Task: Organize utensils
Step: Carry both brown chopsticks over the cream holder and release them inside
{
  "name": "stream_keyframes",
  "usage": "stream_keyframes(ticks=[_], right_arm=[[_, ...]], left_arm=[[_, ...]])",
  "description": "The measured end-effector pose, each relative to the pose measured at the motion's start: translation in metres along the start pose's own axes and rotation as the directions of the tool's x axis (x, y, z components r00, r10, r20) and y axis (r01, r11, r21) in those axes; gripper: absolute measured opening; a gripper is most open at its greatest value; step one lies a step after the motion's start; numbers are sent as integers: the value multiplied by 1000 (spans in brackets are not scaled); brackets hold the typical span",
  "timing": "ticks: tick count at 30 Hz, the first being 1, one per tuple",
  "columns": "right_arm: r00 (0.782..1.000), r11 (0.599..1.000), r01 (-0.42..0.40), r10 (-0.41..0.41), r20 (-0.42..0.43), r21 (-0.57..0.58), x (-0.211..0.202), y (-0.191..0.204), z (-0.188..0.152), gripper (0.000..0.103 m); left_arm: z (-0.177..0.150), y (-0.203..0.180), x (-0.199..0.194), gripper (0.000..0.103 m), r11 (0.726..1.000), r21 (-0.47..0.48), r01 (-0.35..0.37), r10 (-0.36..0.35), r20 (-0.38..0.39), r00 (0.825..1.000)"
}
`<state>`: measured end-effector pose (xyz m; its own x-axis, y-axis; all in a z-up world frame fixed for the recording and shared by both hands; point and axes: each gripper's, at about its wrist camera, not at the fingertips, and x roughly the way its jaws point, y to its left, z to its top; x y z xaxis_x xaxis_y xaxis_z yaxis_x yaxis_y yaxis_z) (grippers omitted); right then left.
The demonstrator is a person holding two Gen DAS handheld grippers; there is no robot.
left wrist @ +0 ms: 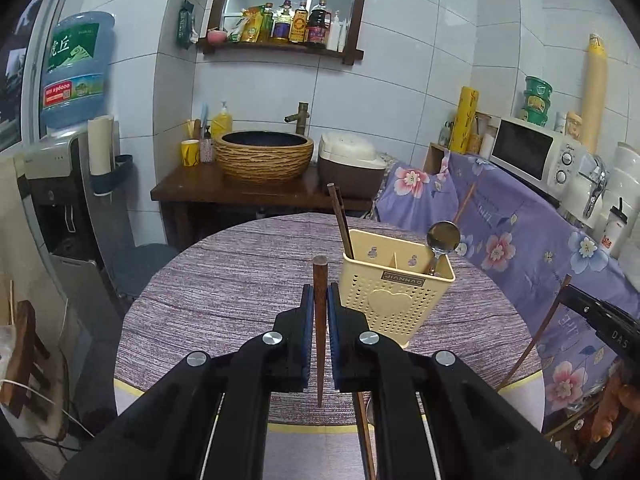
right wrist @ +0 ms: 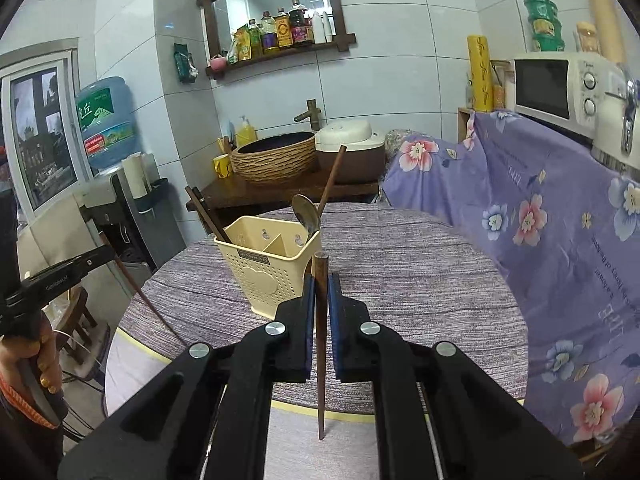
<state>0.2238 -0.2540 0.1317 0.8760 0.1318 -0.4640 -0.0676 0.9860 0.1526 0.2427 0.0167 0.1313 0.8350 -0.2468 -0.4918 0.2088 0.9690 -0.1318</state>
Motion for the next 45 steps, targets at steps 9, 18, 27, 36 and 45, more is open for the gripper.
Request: stream_keyframes(ticks=[9, 18, 27, 36, 45], right_arm=[[1000, 1000, 7, -7, 5, -10, 3, -1, 1, 8], [996, 998, -60, 61, 61, -20, -5, 5, 54, 8], [959, 996, -87, 93, 269, -33, -22, 28, 168, 8], [971, 999, -47, 52, 235, -26, 47, 34, 139, 8], [990, 999, -44, 41, 139, 20, 99, 25, 92, 8]], left_arm=[[1, 1, -1, 8, 1000, 4, -4, 4, 14, 1000], [46, -10, -19, 8, 999, 14, 52, -53, 85, 995], [139, -51, -21, 8, 995, 19, 97, -99, 226, 969], [124, -66, 47, 8, 998, -14, 59, -55, 218, 974], [81, -58, 97, 8, 1000, -5, 20, -19, 109, 994]])
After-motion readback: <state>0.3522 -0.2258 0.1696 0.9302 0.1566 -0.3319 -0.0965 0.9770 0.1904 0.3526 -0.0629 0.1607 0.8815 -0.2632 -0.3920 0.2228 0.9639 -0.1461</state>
